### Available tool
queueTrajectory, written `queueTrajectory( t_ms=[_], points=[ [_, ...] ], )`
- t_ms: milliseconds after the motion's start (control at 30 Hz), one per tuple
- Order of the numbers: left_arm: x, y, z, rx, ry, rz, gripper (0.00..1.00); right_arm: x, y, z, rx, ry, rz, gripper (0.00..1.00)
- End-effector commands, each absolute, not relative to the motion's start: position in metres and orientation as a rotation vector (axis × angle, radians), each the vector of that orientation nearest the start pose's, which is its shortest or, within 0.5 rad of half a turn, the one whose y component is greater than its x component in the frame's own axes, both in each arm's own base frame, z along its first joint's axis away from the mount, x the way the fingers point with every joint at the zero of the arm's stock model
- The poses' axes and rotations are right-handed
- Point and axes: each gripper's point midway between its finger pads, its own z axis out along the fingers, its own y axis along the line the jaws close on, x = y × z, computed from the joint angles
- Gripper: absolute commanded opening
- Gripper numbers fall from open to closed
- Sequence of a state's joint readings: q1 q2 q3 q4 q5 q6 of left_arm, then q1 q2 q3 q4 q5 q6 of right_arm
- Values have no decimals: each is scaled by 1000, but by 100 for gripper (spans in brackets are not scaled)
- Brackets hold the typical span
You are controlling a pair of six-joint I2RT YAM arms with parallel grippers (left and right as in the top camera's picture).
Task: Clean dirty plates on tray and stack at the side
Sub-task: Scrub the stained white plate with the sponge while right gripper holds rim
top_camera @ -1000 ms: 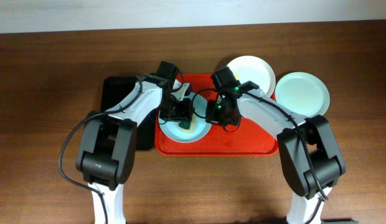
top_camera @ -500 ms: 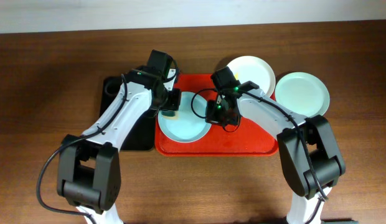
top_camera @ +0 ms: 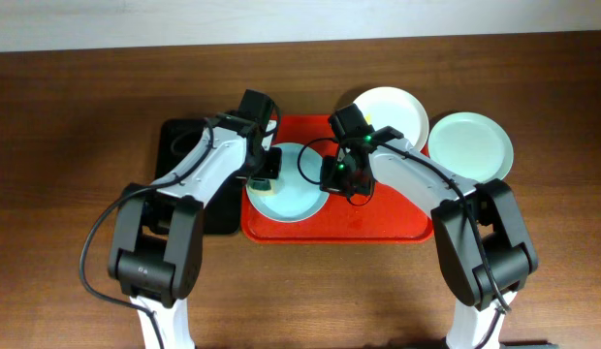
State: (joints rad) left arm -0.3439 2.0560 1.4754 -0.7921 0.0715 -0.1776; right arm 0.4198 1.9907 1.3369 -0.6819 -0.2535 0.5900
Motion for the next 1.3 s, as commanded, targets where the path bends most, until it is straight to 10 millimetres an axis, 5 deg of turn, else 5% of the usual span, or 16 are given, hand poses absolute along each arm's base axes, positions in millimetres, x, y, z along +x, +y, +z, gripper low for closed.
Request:
queueTrajectory(
  t_ms=[0, 167, 600, 767, 933, 1067, 1267],
  points=[
    [398, -155, -1, 220, 2995, -183, 0, 358, 210, 14, 192, 3022, 502, 4],
    [387, -172, -13, 216, 3046, -296, 0, 358, 210, 14, 192, 3022, 503, 4],
    [353, -241, -2, 381, 3054, -659, 0, 358, 210, 14, 192, 3023, 503, 4],
    [346, -254, 6, 394, 3049, -799, 0, 358, 210, 14, 192, 3023, 503, 4],
    [364, -247, 30, 365, 2976, -804, 0, 358, 210, 14, 192, 3023, 502, 4],
    [396, -213, 67, 289, 2862, -635, 0, 358, 210, 14, 192, 3023, 502, 4],
    [409, -172, 64, 216, 2851, -312, 0, 358, 210, 14, 192, 3023, 502, 4]
  ],
)
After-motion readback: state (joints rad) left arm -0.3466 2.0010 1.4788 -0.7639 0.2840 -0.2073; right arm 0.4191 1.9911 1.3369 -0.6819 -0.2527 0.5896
